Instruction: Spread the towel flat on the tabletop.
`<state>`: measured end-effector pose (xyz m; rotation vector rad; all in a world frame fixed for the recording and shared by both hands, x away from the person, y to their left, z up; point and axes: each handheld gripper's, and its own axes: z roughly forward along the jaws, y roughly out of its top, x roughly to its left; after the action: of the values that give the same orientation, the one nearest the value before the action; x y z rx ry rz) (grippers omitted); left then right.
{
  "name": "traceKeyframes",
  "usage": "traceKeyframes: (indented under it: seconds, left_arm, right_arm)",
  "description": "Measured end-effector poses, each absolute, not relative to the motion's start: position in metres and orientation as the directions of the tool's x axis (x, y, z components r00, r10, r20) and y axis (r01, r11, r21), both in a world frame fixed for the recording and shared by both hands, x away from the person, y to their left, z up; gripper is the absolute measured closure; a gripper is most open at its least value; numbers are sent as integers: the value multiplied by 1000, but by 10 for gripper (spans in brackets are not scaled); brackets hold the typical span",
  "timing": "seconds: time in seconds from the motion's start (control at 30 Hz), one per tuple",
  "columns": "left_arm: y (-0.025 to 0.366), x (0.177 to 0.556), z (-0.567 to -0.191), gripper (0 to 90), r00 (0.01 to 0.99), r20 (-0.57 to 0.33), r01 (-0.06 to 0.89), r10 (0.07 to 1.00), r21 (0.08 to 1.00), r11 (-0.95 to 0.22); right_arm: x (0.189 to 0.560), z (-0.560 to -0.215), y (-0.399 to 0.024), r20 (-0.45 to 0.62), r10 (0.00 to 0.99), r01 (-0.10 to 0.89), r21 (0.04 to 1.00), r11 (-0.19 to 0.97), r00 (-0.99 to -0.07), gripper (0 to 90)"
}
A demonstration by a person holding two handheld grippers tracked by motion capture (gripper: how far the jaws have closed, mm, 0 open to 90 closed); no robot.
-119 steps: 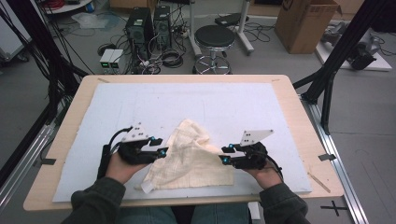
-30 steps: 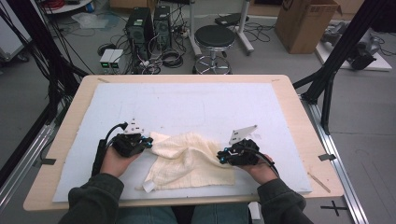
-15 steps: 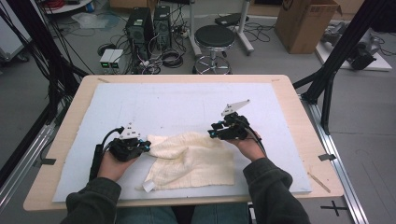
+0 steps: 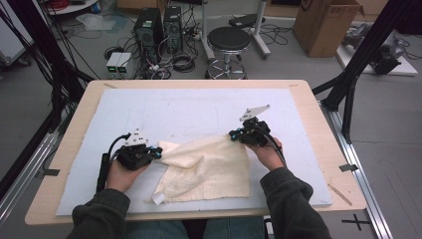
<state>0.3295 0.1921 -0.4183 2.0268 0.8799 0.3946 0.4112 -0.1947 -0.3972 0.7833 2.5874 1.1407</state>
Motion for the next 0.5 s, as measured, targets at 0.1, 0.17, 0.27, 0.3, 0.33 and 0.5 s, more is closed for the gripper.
traceKeyframes:
  seconds: [0.1, 0.17, 0.27, 0.3, 0.33, 0.5]
  left_arm:
    - [184, 330, -418, 871, 718, -34, 429, 695, 809, -403]
    - [180, 328, -418, 871, 727, -17, 425, 687, 796, -431]
    - [180, 327, -420, 871, 726, -16, 428, 688, 793, -434]
    - [180, 327, -420, 871, 724, -21, 433, 690, 792, -431]
    - [181, 327, -421, 871, 725, -17, 435, 688, 786, -439]
    - [180, 327, -423, 870, 720, -14, 440, 694, 782, -441]
  right_arm:
    - [397, -383, -203, -53, 578, 346, 756, 556, -814, 865]
    - [390, -386, -202, -52, 554, 352, 722, 596, -831, 859]
    - [381, -403, -200, -18, 517, 371, 676, 637, -856, 850]
    - [379, -413, -201, 25, 513, 403, 653, 641, -858, 827]
    - [379, -421, -202, 64, 509, 427, 637, 641, -858, 798]
    - [374, -422, -211, 99, 514, 436, 675, 594, -852, 666]
